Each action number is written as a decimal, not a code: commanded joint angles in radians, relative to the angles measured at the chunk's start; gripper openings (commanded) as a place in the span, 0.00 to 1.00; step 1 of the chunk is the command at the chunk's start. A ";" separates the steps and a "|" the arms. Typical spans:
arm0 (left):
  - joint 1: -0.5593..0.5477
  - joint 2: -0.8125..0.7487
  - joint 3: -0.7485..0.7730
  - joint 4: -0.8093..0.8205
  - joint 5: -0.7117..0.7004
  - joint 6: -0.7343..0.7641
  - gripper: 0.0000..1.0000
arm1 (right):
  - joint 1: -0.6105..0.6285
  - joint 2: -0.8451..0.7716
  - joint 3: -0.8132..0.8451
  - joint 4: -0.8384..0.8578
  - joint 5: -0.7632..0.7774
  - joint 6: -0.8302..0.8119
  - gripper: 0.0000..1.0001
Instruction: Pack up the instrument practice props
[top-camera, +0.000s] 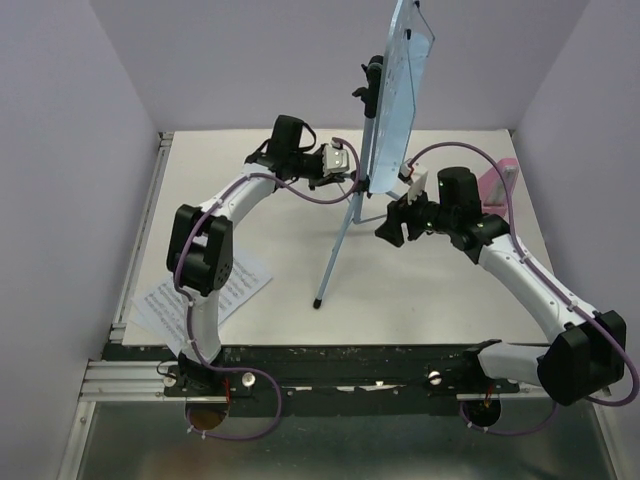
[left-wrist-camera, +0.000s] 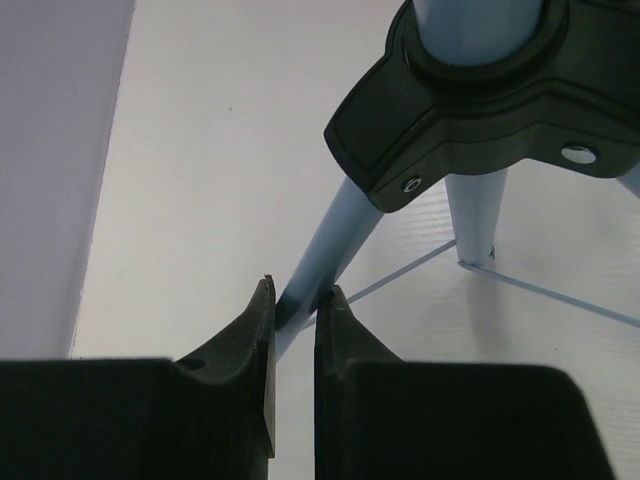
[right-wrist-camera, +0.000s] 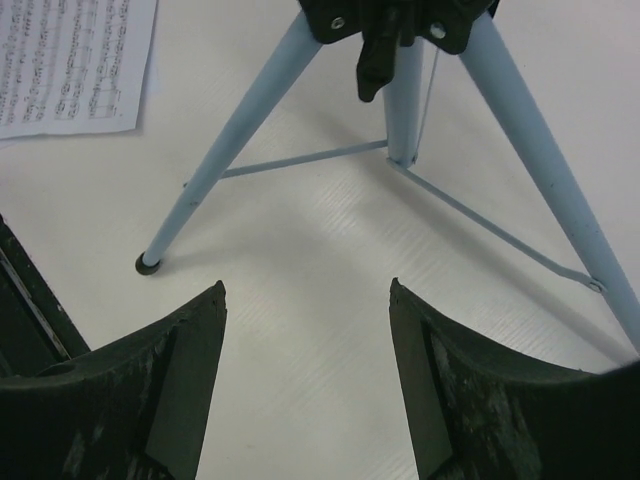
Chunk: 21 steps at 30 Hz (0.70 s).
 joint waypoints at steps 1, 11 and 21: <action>0.003 -0.111 -0.128 -0.015 -0.018 -0.213 0.00 | -0.007 0.031 0.025 0.080 -0.027 0.019 0.74; 0.004 -0.388 -0.540 0.322 -0.443 -0.643 0.00 | -0.010 0.060 0.004 0.196 -0.107 0.019 0.73; -0.014 -0.474 -0.705 0.271 -0.580 -0.731 0.00 | -0.012 0.117 -0.029 0.490 -0.251 0.002 0.66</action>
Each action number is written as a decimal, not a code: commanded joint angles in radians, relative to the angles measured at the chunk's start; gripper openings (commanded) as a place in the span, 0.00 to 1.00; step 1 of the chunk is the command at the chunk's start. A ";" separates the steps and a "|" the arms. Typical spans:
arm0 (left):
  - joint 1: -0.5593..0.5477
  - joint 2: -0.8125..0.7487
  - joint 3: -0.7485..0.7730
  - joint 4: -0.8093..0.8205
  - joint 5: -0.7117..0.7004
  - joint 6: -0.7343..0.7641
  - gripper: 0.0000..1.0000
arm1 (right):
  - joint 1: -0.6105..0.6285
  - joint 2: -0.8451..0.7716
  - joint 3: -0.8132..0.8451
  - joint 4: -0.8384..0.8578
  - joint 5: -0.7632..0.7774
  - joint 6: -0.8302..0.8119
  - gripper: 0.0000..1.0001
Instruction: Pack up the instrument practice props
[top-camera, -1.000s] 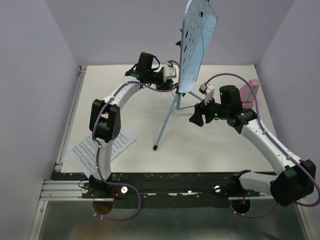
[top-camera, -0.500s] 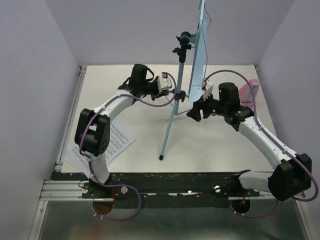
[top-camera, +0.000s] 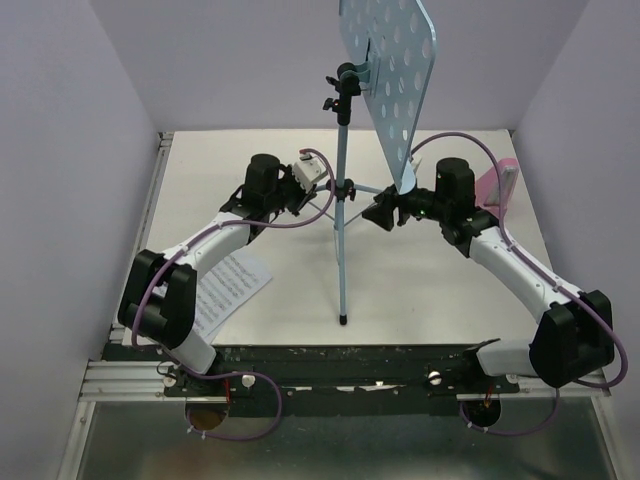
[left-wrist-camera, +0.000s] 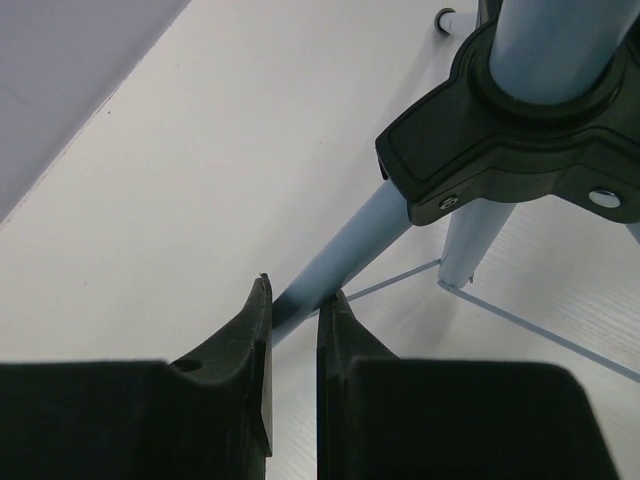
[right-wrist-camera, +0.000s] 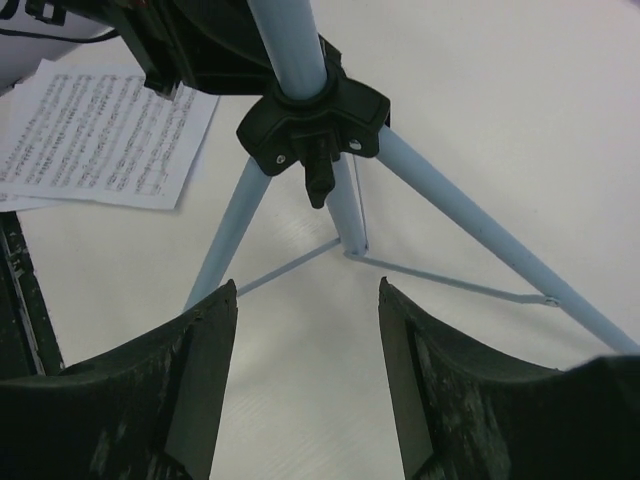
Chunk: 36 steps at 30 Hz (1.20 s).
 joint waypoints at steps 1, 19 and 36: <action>0.005 -0.024 -0.063 -0.156 -0.107 -0.222 0.00 | -0.006 0.019 -0.038 0.235 -0.121 -0.056 0.65; -0.018 -0.033 -0.055 -0.260 0.008 -0.139 0.00 | -0.006 0.128 -0.036 0.418 -0.204 -0.246 0.50; -0.035 -0.012 -0.034 -0.279 0.020 -0.117 0.00 | 0.010 0.174 -0.068 0.513 -0.233 -0.326 0.36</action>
